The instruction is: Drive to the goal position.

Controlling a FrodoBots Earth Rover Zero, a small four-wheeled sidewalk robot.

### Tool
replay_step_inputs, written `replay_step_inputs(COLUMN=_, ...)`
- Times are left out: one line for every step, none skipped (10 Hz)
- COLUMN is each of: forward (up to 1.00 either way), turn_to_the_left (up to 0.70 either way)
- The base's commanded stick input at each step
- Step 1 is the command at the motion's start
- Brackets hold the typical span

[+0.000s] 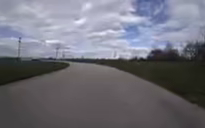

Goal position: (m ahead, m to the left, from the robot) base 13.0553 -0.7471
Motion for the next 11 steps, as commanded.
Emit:
replay_step_inputs(forward=1.0, turn_to_the_left=0.0)
replay_step_inputs(forward=1.0, turn_to_the_left=0.0)
replay_step_inputs(forward=1.0, turn_to_the_left=0.0)
replay_step_inputs(forward=1.0, turn_to_the_left=0.0)
replay_step_inputs(forward=1.0, turn_to_the_left=0.0)
replay_step_inputs(forward=1.0, turn_to_the_left=0.0)
replay_step_inputs(forward=1.0, turn_to_the_left=0.01)
replay_step_inputs(forward=1.0, turn_to_the_left=0.02)
replay_step_inputs(forward=1.0, turn_to_the_left=0.02)
replay_step_inputs(forward=1.0, turn_to_the_left=0.02)
replay_step_inputs(forward=1.0, turn_to_the_left=0.03)
